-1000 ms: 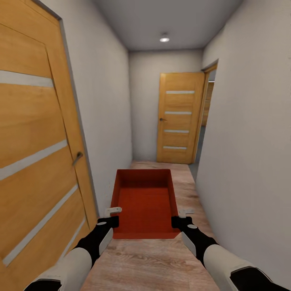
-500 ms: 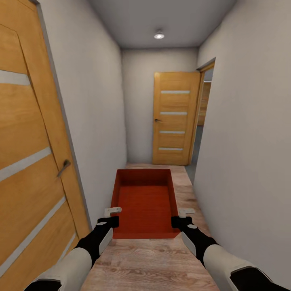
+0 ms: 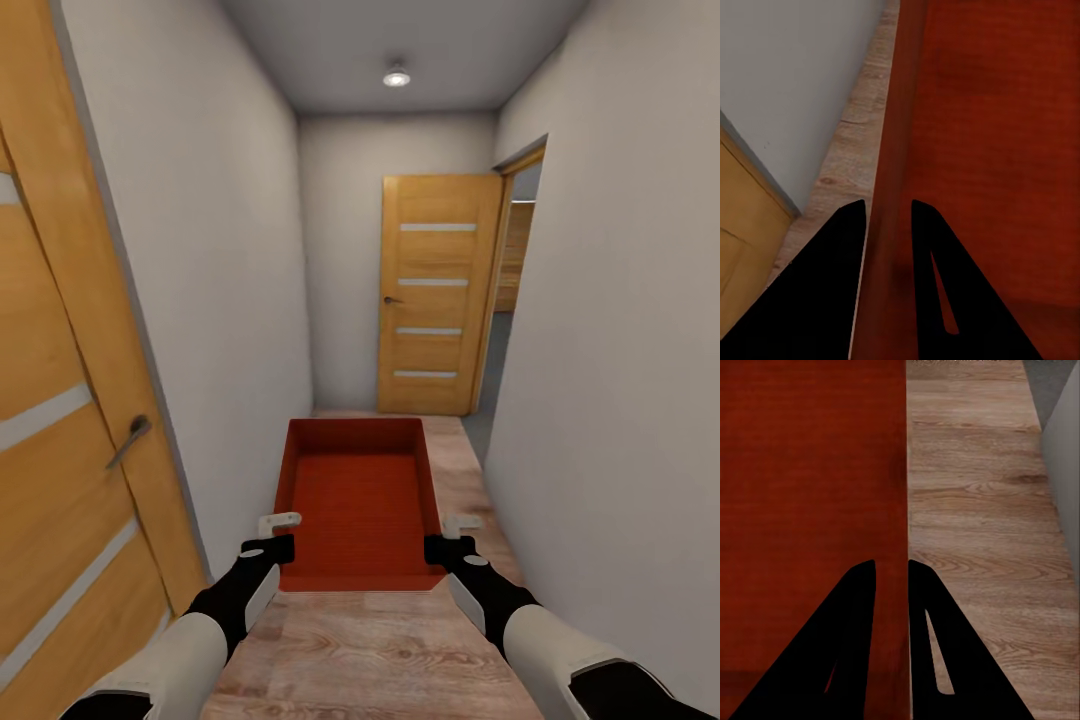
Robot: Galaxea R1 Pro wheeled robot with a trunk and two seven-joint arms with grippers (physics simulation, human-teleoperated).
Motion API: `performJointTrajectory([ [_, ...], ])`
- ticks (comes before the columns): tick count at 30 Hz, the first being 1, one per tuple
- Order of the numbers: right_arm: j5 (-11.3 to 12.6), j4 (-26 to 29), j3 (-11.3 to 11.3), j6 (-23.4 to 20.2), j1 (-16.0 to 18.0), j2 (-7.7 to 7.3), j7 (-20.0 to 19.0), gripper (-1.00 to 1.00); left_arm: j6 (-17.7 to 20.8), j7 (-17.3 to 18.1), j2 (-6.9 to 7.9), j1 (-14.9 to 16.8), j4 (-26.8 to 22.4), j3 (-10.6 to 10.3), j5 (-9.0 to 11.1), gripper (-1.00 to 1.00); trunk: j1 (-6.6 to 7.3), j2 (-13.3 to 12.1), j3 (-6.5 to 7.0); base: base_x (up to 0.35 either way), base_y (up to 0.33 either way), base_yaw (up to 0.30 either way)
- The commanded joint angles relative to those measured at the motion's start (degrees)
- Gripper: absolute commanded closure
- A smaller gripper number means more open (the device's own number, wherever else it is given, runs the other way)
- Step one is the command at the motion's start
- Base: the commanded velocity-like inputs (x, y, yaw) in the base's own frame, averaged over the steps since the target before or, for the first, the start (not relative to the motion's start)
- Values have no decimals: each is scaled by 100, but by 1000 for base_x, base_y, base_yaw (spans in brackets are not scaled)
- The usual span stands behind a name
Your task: Move the two storage containers from the living room to the garage. In the garage, place one container on the floor and stack the other container on top of it (either order is fine).
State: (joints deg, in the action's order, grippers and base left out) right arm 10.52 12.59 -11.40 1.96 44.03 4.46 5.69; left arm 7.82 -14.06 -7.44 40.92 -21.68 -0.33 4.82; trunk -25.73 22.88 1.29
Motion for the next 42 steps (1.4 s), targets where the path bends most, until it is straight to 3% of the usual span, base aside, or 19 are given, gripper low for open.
performJointTrajectory([
  [1,64,-19,96,28,1,-33,46,100,35,-166,199,4,-38,138,-112,100,-5,4,-2,322,0,0],
  [42,64,-19,103,24,1,-33,47,100,35,-166,199,4,-40,137,-115,100,-5,4,-2,322,0,-40],
])
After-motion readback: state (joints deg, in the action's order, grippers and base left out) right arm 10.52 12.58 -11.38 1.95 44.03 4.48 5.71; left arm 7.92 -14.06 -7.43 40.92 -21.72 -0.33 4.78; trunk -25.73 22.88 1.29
